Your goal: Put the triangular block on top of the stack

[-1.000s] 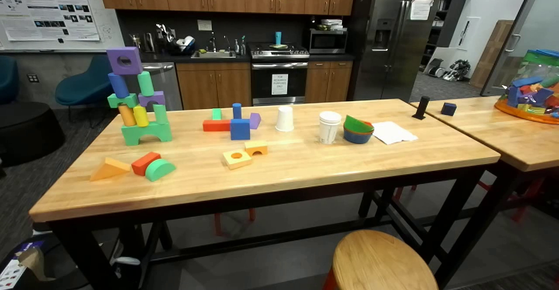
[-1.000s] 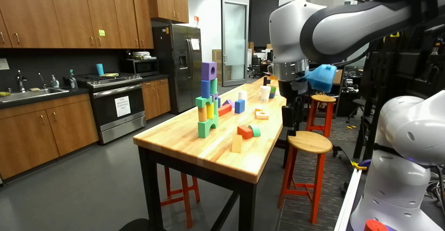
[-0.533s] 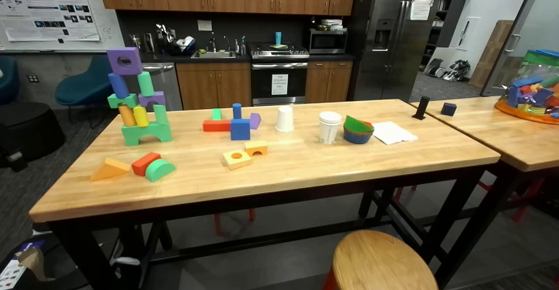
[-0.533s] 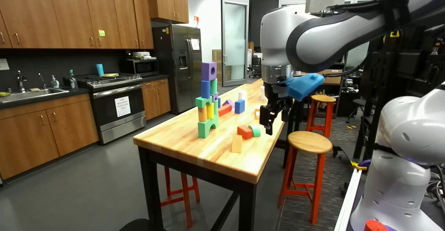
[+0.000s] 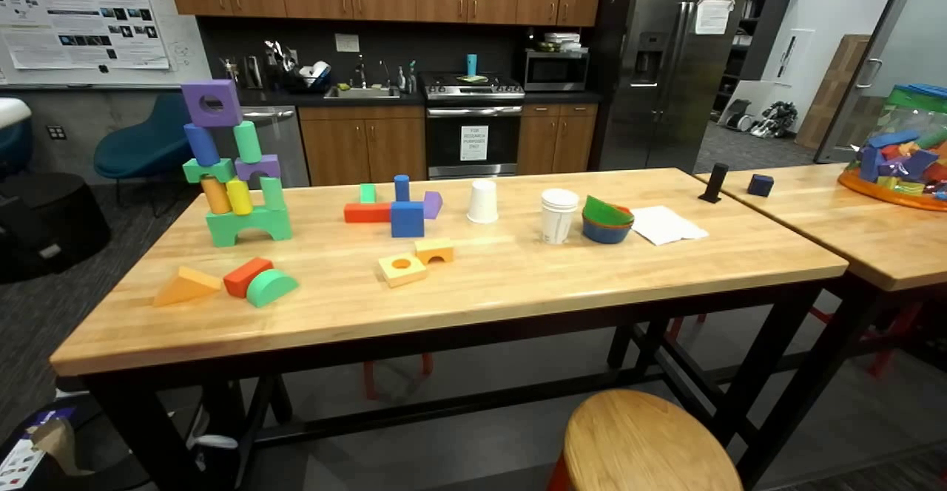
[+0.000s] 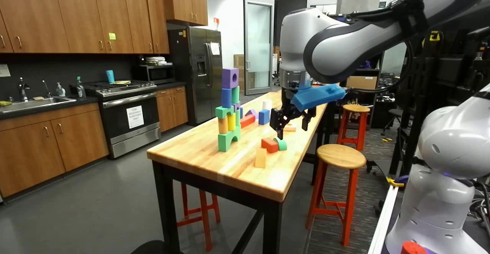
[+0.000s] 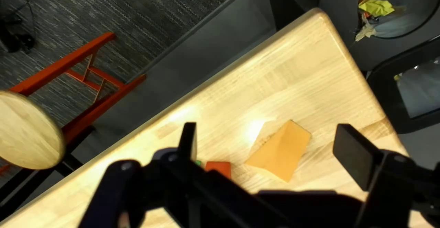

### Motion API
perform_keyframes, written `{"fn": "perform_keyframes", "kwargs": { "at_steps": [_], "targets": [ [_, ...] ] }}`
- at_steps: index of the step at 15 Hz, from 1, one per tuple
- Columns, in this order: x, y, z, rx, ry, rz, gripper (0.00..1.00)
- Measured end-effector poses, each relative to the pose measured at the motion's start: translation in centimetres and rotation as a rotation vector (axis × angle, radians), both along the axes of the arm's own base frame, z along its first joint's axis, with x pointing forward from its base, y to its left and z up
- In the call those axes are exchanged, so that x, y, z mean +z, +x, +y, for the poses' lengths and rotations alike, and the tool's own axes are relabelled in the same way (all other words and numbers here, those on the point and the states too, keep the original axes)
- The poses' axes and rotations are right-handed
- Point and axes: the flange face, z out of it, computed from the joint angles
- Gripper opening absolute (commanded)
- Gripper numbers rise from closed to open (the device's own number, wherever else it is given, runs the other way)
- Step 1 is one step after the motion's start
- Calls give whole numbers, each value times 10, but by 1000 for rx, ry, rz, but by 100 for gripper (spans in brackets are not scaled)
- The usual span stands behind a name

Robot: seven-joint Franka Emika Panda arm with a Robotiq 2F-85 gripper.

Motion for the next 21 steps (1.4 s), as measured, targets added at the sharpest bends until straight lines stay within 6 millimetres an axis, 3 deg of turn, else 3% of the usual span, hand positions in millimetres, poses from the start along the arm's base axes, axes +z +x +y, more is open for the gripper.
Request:
{"fn": "perform_keyframes", "kwargs": {
  "at_steps": [8, 21],
  "targets": [
    [-6, 0, 6, -40, 31, 6, 100],
    [-42, 32, 24, -671, 152, -171, 100]
  ]
}}
